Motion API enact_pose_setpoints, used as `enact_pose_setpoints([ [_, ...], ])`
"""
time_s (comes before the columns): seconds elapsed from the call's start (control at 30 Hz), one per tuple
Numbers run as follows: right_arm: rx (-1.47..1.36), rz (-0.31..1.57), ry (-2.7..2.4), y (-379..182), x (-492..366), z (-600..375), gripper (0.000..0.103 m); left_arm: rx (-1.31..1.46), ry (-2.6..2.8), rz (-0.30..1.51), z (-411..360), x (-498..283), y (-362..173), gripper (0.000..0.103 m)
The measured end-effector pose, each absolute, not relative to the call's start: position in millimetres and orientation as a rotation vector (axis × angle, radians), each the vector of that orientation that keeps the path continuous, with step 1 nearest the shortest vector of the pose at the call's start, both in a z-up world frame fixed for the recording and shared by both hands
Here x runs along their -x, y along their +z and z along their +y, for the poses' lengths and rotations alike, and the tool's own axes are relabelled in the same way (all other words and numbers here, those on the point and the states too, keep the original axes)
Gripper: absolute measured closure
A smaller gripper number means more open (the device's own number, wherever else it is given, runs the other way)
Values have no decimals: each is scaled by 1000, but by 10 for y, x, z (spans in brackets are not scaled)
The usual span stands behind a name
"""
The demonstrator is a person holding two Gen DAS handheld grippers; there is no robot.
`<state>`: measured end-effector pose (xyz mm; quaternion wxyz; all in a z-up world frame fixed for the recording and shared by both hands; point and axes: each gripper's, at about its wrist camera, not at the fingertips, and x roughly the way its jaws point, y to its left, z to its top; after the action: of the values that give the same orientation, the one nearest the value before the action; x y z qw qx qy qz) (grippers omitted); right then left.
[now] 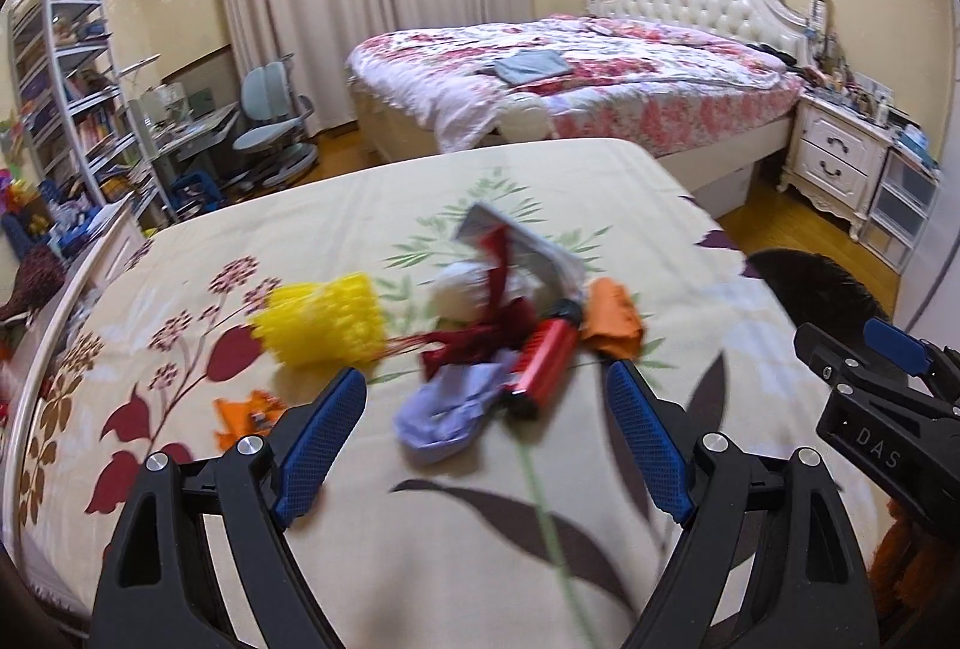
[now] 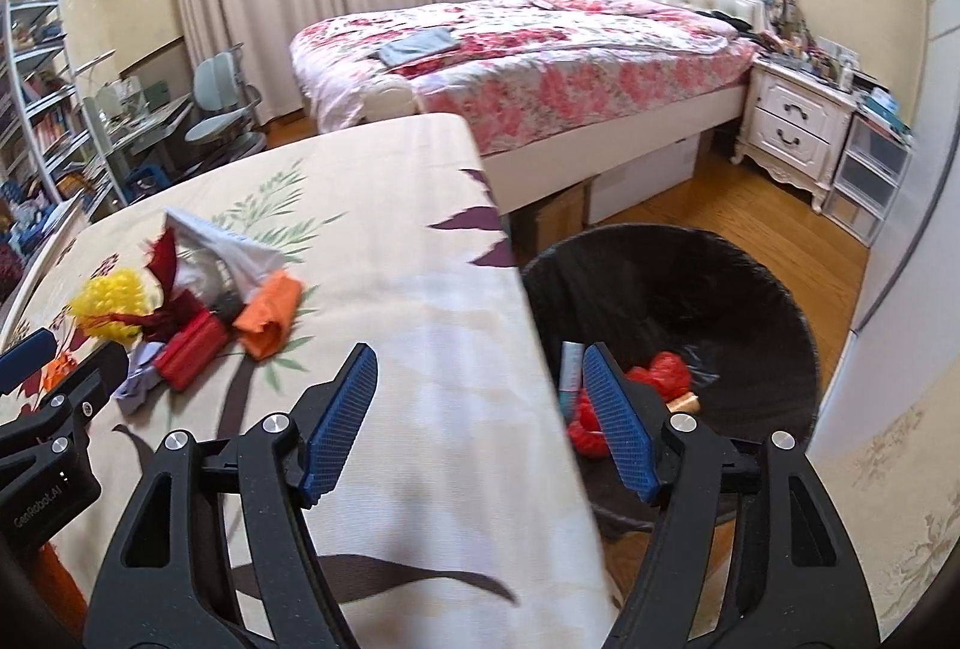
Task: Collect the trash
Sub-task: 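Move both open tools back over the table, then grasp the orange plastic bag with the left tool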
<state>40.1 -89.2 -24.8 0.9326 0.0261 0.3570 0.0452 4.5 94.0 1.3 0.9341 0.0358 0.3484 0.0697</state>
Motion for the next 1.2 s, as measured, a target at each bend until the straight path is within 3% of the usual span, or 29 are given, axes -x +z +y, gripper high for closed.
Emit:
enact_pose_setpoints([
  [0.63, 23, 762, 234, -252, -441, -148, 33, 79, 302, 827, 1923, 38, -324, 22],
  [0.7, 25, 764, 236, -259, -474, -128, 33, 84, 292, 839, 1948, 3, -345, 38],
  [0.8, 26, 765, 233, -258, -548, -87, 33, 96, 264, 864, 1963, -50, -380, 49],
  [1.03, 22, 786, 233, -289, -750, -1, 36, 76, 233, 843, 1946, -97, -358, 54],
  [1.2, 34, 821, 225, -372, -871, 69, 49, 67, 227, 831, 1926, -136, -336, 53],
])
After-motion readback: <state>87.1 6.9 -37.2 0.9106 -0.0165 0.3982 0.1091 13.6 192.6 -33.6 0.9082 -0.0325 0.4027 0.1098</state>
